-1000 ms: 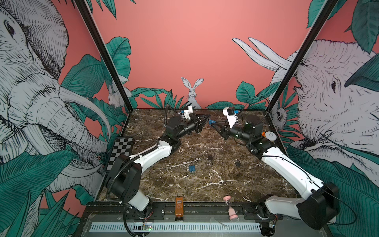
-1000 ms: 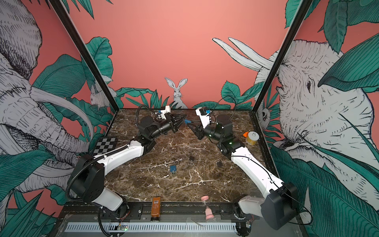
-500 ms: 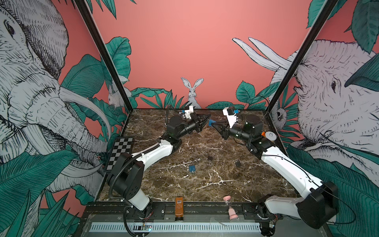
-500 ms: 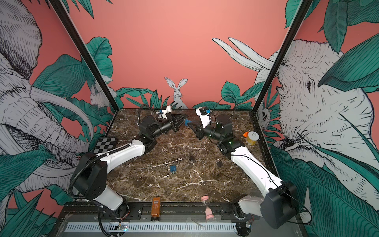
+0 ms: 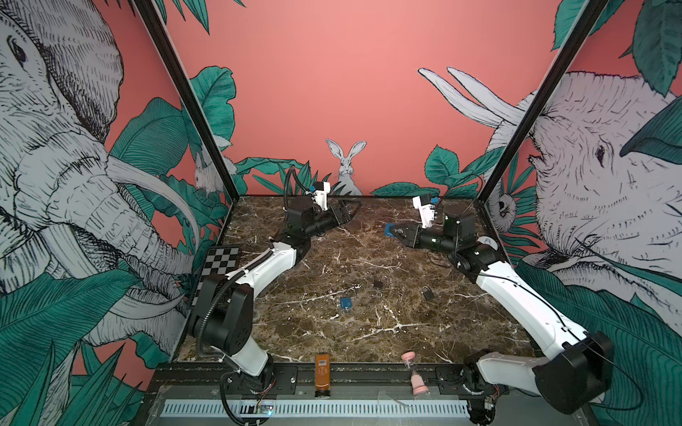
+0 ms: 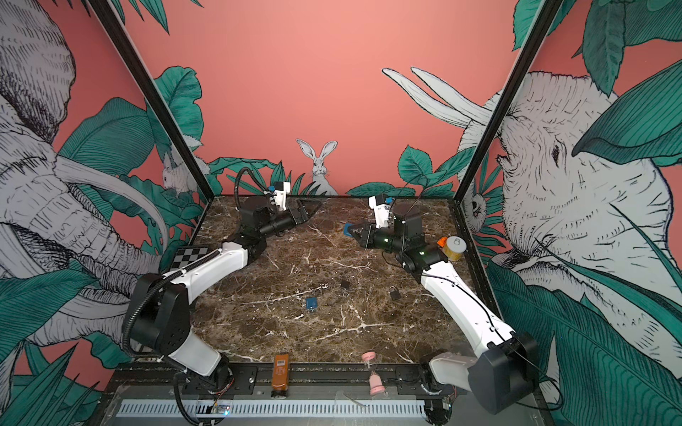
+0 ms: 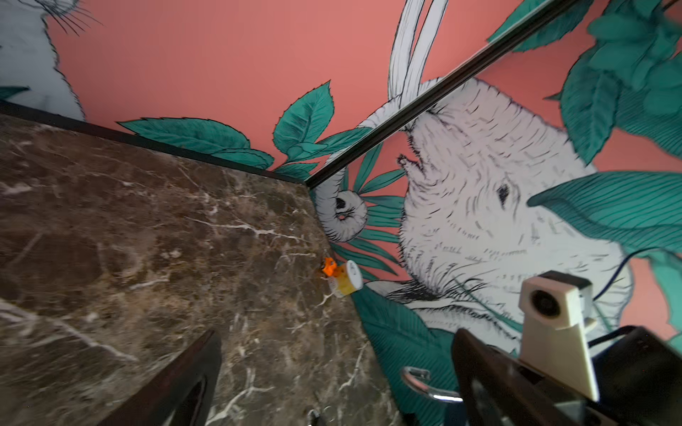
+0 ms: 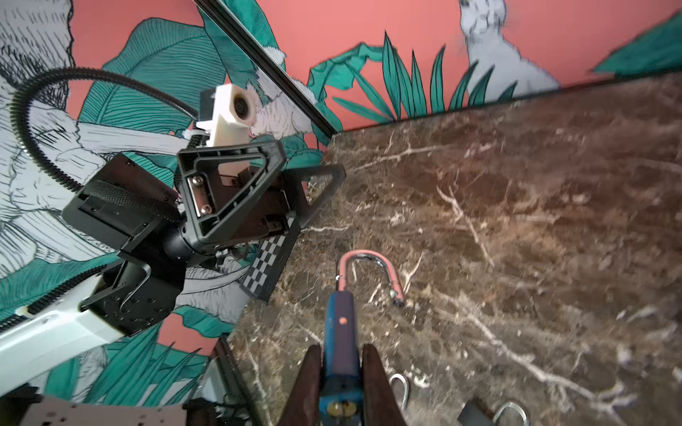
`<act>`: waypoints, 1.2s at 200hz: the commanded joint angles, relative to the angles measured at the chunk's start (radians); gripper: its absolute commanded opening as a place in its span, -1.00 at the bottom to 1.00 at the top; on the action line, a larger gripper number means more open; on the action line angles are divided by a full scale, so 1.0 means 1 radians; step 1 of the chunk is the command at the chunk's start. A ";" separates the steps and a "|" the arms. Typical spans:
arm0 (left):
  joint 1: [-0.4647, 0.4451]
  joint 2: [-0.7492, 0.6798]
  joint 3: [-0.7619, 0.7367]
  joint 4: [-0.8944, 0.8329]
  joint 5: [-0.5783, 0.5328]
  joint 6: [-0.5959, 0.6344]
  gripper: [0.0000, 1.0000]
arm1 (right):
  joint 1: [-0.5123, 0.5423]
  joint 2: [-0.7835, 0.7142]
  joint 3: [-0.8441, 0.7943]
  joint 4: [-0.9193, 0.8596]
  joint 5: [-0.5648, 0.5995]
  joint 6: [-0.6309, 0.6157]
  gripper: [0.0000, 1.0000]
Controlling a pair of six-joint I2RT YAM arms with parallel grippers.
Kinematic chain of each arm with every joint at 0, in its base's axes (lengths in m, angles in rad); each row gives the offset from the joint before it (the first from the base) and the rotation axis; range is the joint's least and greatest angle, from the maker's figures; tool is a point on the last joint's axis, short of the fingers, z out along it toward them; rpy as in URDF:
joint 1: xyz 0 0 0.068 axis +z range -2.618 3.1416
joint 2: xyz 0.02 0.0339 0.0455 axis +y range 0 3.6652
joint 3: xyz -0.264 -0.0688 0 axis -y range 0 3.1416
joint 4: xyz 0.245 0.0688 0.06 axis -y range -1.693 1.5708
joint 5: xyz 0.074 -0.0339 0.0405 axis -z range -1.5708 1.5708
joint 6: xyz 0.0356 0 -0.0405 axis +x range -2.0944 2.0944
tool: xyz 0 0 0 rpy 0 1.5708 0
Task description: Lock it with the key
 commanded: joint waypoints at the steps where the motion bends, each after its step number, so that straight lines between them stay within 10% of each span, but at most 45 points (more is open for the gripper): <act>1: -0.012 -0.103 -0.016 -0.086 0.012 0.292 0.95 | -0.005 -0.066 -0.054 0.028 -0.095 0.184 -1.00; 240: -0.180 -0.079 -0.129 0.163 0.384 0.170 0.56 | -0.030 -0.179 -0.233 0.102 -0.345 0.275 -1.00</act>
